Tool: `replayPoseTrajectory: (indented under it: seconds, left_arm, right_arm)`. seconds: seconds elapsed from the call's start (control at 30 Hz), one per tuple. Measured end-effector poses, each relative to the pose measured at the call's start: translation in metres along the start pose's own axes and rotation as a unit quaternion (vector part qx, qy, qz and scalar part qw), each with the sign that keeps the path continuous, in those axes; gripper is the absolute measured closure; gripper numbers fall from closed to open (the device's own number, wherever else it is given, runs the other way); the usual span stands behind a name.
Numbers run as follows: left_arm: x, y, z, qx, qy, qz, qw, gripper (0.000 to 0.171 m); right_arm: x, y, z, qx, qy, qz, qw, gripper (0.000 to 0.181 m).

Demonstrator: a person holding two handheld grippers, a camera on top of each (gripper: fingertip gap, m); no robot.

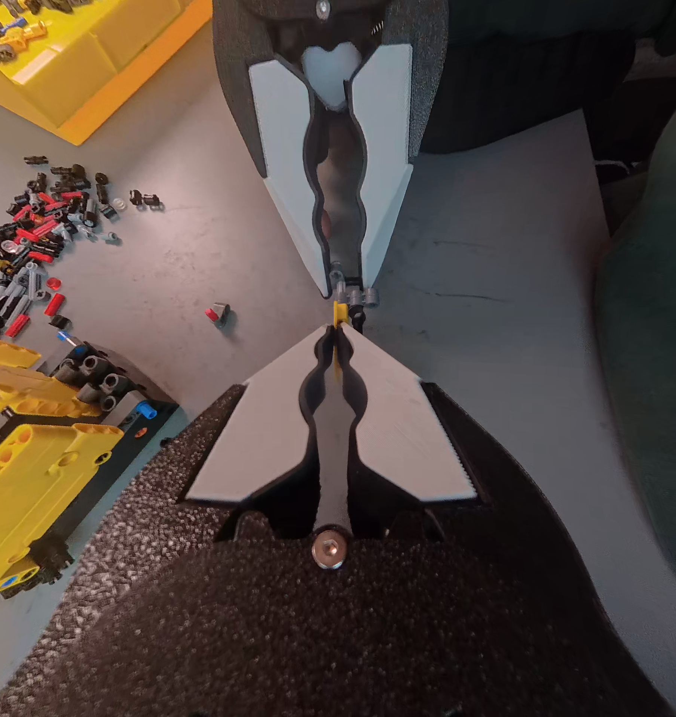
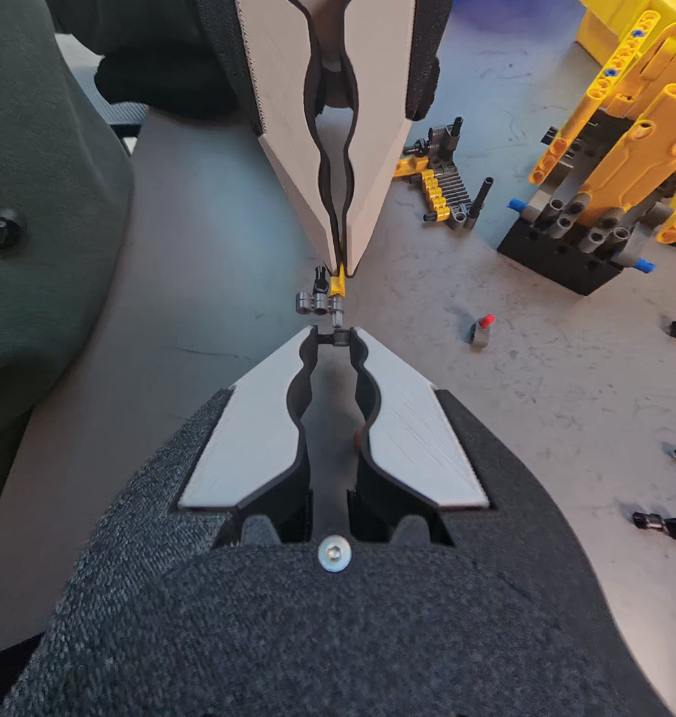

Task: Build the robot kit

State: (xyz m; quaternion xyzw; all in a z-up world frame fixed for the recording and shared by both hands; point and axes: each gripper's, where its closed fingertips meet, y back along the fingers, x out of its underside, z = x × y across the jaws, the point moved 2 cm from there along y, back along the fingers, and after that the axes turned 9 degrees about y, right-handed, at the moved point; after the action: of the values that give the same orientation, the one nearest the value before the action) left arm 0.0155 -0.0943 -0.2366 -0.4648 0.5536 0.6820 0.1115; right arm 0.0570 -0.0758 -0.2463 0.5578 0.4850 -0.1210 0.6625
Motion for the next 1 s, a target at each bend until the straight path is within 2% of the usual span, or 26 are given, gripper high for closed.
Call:
replayPoseTrajectory:
  seconds: [0.2, 0.37, 0.43, 0.53, 0.63, 0.7, 0.83, 0.9, 1.0]
  left_arm:
    - [0.019, -0.012, -0.003, 0.016, 0.005, 0.050, 0.999, 0.170]
    - [0.019, -0.011, -0.006, 0.024, 0.006, 0.044, 0.999, 0.168]
    - [0.015, -0.008, -0.005, 0.030, 0.018, 0.031, 0.999, 0.160]
    - [0.000, -0.001, -0.003, 0.044, 0.053, -0.017, 0.997, 0.163]
    - [-0.009, 0.002, 0.004, 0.061, 0.122, -0.055, 0.989, 0.160]
    - [-0.019, 0.009, 0.007, 0.108, 0.196, -0.096, 0.970, 0.154]
    - [-0.041, 0.027, 0.009, 0.227, 0.322, -0.182, 0.901, 0.149]
    - [-0.046, 0.030, 0.007, 0.266, 0.351, -0.199, 0.875, 0.149]
    - [-0.054, 0.036, 0.005, 0.320, 0.387, -0.225, 0.835, 0.161]
  right_arm:
    - [0.006, -0.001, 0.003, 0.016, 0.034, 0.053, 0.998, 0.166]
    - [0.008, -0.001, 0.002, 0.025, 0.042, 0.067, 0.997, 0.166]
    - [0.008, -0.002, 0.003, 0.026, 0.046, 0.068, 0.996, 0.166]
    - [0.002, -0.002, 0.000, 0.042, 0.051, 0.055, 0.996, 0.166]
    - [-0.016, 0.005, -0.005, 0.072, 0.070, 0.002, 0.995, 0.166]
    - [-0.029, 0.012, -0.009, 0.099, 0.086, -0.032, 0.991, 0.166]
    - [-0.055, 0.028, -0.012, 0.140, 0.109, -0.106, 0.978, 0.166]
    - [-0.064, 0.033, -0.013, 0.157, 0.122, -0.128, 0.972, 0.166]
    - [-0.071, 0.035, -0.014, 0.178, 0.130, -0.144, 0.965, 0.166]
